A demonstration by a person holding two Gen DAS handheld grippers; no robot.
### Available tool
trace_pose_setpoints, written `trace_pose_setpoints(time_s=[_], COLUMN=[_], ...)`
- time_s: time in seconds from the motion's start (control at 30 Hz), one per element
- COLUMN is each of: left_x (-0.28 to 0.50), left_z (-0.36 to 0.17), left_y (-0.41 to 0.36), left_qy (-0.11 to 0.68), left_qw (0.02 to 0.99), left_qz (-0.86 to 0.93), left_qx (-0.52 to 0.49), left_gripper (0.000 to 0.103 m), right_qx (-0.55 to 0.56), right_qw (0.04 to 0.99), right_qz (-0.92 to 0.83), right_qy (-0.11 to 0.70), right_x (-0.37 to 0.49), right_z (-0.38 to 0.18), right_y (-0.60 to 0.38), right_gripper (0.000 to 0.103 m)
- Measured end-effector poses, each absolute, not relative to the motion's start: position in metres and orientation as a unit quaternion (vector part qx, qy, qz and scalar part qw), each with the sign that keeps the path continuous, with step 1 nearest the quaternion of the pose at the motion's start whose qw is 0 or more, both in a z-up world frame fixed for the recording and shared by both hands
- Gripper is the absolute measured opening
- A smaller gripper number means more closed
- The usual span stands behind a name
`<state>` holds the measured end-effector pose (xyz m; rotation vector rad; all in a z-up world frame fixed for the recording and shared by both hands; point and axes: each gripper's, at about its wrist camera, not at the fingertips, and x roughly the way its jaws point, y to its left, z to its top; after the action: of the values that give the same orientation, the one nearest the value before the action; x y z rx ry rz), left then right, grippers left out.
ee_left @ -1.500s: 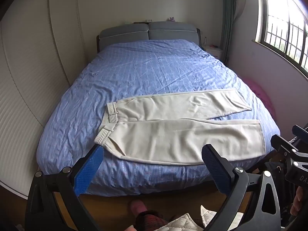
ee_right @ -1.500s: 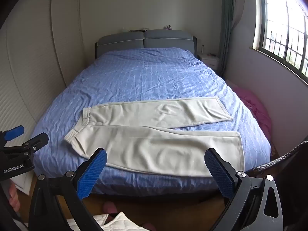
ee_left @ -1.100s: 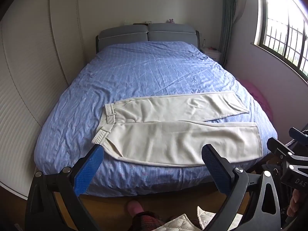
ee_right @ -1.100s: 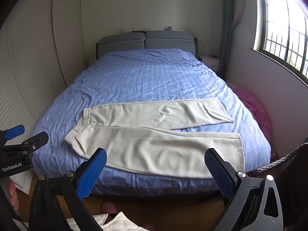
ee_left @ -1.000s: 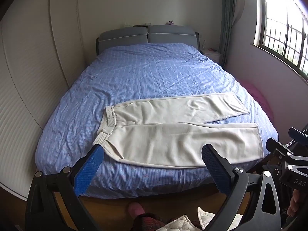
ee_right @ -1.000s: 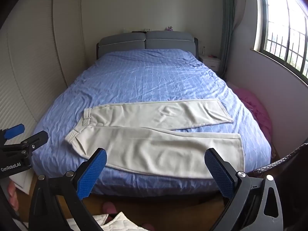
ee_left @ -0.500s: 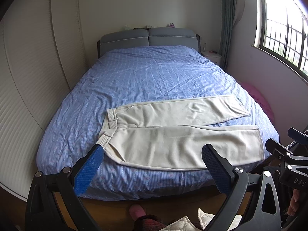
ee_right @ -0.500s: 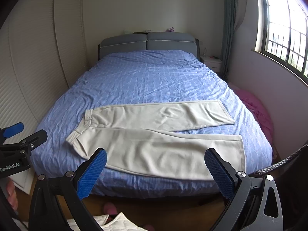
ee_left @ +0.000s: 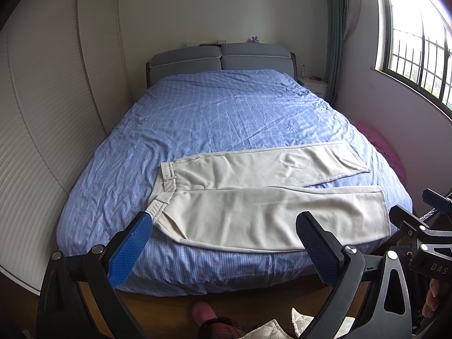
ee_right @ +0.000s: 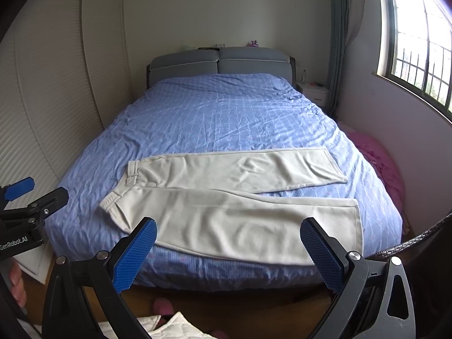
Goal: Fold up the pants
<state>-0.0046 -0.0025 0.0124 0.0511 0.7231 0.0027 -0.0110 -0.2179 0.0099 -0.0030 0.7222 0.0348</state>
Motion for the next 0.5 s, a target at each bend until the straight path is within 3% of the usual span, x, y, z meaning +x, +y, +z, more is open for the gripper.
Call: trace_pose_setpoints(time_s=[0.5], left_x=[-0.0052], left_z=[0.0159], left_y=[-0.0035], left_qy=[0.343], left_qw=[0.939], left_qz=[0.012], left_qx=[0.020], left_gripper=[0.103], right_qx=[-0.006], right_qw=[0.937], right_qz=[0.020], right_qy=[0.349], right_x=[-0.0101], right_z=[0.0116], right_y=[-0.2187], right_gripper=[0.103])
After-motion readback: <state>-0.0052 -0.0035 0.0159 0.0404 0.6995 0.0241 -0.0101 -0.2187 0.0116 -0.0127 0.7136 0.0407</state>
